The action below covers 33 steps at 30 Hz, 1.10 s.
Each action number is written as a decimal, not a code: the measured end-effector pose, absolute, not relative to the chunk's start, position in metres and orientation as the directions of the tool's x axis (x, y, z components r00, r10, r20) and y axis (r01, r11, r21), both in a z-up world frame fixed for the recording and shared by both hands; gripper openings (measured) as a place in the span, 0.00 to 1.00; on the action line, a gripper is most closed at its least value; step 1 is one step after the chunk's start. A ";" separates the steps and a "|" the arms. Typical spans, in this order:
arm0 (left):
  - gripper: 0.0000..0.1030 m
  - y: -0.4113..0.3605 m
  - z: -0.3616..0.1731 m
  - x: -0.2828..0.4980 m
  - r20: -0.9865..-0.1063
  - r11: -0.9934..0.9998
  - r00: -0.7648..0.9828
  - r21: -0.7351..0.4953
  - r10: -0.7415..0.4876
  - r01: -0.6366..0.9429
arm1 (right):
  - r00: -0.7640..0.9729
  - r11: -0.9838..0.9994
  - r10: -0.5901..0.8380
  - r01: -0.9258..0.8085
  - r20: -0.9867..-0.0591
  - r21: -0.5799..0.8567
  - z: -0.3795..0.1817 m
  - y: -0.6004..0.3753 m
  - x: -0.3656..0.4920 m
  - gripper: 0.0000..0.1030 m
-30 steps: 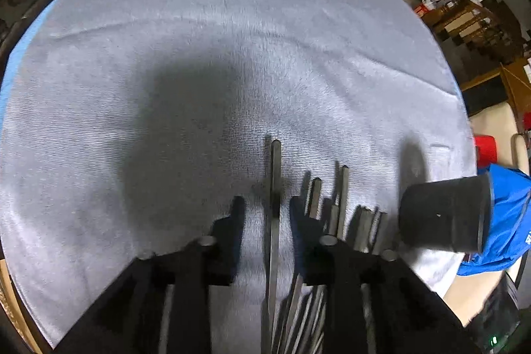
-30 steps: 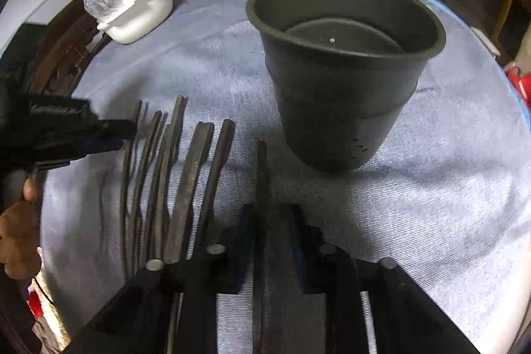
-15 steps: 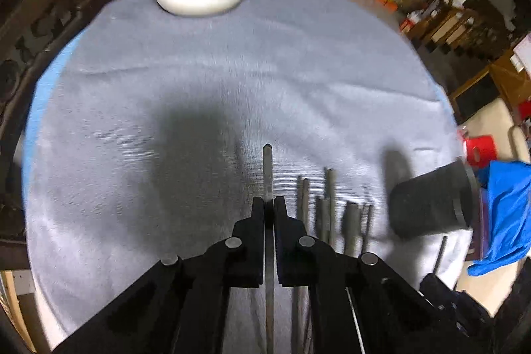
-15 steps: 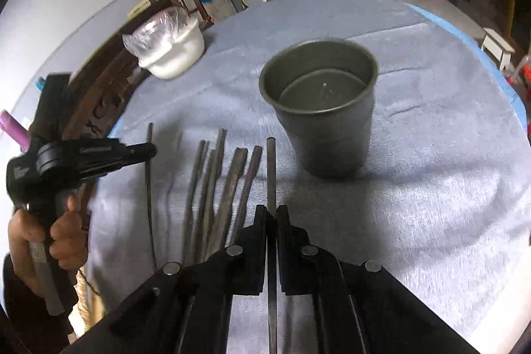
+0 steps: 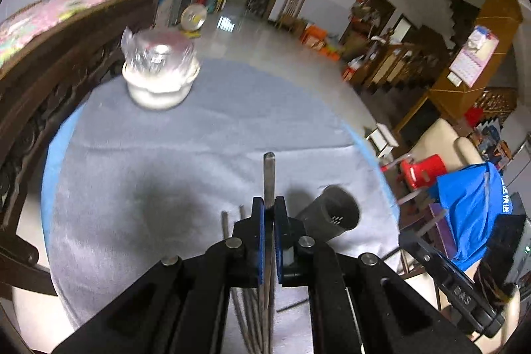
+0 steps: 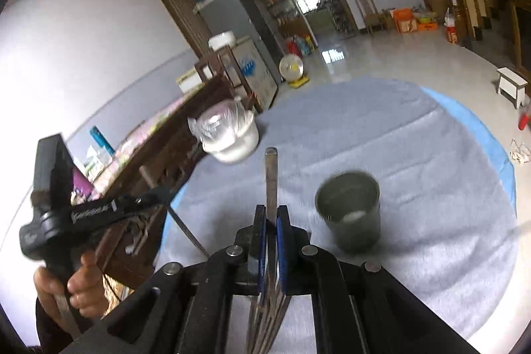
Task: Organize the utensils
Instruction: 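Lift the held chopsticks upright with both tools above the grey cup, then lower both chopsticks into the grey cup and open both tools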
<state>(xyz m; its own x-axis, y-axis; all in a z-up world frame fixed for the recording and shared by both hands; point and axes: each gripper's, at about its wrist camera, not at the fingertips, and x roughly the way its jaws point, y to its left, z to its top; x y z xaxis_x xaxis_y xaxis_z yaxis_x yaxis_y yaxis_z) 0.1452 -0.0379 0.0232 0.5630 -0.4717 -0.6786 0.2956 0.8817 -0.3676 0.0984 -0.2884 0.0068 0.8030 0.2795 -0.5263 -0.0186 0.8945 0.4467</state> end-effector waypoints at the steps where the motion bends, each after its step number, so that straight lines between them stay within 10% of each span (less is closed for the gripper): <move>1: 0.05 -0.039 0.027 0.146 -0.671 0.881 0.570 -0.368 -0.474 0.298 | 0.811 0.895 0.274 -0.018 -0.517 0.446 0.011 -0.290 0.098 0.06; 18: 0.05 -0.116 0.093 0.180 -0.475 0.843 0.702 -0.384 -0.530 0.377 | 0.931 0.926 0.009 0.129 -0.365 0.354 0.094 -0.343 0.132 0.06; 33: 0.10 -0.148 0.012 0.196 -0.700 0.877 0.532 -0.344 -0.477 0.334 | 0.823 0.893 0.084 0.188 -0.561 0.409 0.021 -0.366 0.158 0.08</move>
